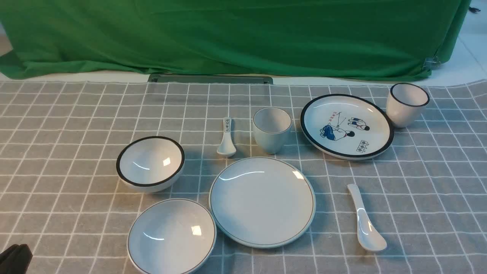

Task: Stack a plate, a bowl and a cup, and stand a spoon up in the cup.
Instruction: Use the left arm to grab a blue rice bowl, then use the left arm to put the blue rice bowl into the blue large plate in the middle

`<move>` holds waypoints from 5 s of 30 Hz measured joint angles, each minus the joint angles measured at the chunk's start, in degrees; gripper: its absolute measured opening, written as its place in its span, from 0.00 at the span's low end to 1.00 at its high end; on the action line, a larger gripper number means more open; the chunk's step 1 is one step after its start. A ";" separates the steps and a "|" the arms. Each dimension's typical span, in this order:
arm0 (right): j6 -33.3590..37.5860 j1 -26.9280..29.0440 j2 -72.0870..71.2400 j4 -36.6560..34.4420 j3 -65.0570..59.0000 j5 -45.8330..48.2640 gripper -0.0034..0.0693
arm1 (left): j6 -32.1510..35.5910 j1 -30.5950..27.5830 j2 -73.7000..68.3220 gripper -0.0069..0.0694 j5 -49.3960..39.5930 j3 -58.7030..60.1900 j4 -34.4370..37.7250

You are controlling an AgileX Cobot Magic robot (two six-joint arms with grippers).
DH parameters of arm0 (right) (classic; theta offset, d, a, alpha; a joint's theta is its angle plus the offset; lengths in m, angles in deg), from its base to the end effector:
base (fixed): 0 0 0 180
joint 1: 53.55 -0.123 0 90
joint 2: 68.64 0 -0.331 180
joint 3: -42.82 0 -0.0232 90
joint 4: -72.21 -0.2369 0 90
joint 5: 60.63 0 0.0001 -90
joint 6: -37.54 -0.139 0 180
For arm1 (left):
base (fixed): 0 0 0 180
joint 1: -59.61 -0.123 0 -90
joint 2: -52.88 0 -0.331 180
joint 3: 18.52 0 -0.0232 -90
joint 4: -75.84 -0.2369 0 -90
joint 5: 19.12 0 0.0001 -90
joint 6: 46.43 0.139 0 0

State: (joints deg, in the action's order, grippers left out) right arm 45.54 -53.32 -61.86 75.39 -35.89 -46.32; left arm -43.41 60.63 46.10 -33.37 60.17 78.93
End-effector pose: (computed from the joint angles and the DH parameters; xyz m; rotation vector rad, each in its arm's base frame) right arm 0.0426 -0.0021 0.1801 -0.1549 1.7371 -0.1567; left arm 0.0426 -0.0026 0.1804 0.0256 1.7400 -0.0243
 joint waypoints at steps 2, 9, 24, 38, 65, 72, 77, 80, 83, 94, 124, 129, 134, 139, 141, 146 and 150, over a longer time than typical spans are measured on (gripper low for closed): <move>0.00 0.00 0.00 0.00 0.00 0.00 0.38 | 0.00 0.00 0.00 0.11 0.00 0.00 0.00; 0.00 0.00 0.00 0.00 0.00 0.00 0.38 | 0.00 0.00 0.00 0.11 0.00 0.00 0.00; 0.03 0.00 0.00 0.00 0.00 0.00 0.38 | -1.96 0.00 0.00 0.11 10.28 0.00 10.42; -8.79 0.00 0.00 -7.60 0.00 -8.19 0.38 | -6.28 0.00 0.00 0.11 49.87 0.00 16.04; -9.45 -12.14 30.21 -12.02 34.72 31.09 0.08 | 0.23 8.72 -76.77 0.09 -38.54 -52.64 7.41; -6.67 -14.67 40.24 -12.02 37.87 34.53 0.08 | -6.96 14.76 -82.77 0.13 -33.97 -53.24 -0.32; -6.63 -14.87 42.60 -12.02 37.87 30.73 0.08 | -7.93 15.52 -87.06 0.38 -30.23 -53.24 -3.09; -6.69 -14.87 42.64 -12.06 37.87 28.52 0.08 | -7.98 15.52 -89.39 0.56 -28.54 -53.24 -3.09; -6.69 -14.87 42.64 -12.06 37.87 27.31 0.08 | -8.55 15.52 -92.15 0.69 -27.70 -53.24 -3.09; -6.69 -14.87 42.64 -12.06 37.87 27.13 0.09 | -9.47 15.52 -93.62 0.15 -36.78 -57.63 -2.56; -6.64 -14.87 42.64 -12.06 37.87 27.65 0.14 | -10.96 28.19 -107.03 0.11 -32.49 -82.86 1.26; -6.64 -14.87 42.64 -12.06 37.87 26.72 0.14 | -11.01 28.19 -107.98 0.10 -32.06 -82.86 1.01; -6.58 -14.87 42.64 -12.06 37.87 25.25 0.15 | -11.01 28.19 -109.22 0.10 -31.73 -82.91 0.74; -6.14 -14.87 42.64 -12.06 37.87 25.00 0.16 | -11.01 28.19 -109.70 0.10 -31.73 -82.91 0.57; -5.75 -14.87 42.64 -12.06 37.87 25.00 0.17 | -11.01 28.19 -109.11 0.15 -31.77 -82.91 0.57; -5.57 -14.87 42.64 -12.06 37.87 25.00 0.17 | -10.47 28.19 -107.63 0.37 -34.39 -85.91 0.06; -5.53 -14.87 42.64 -12.06 37.87 25.00 0.17 | -13.89 28.19 -107.79 0.55 -37.55 -93.73 -1.02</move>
State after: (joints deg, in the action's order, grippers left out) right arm 40.00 -68.19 -19.21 63.33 1.99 -21.31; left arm -57.30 88.81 -61.68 -70.92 -33.56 77.91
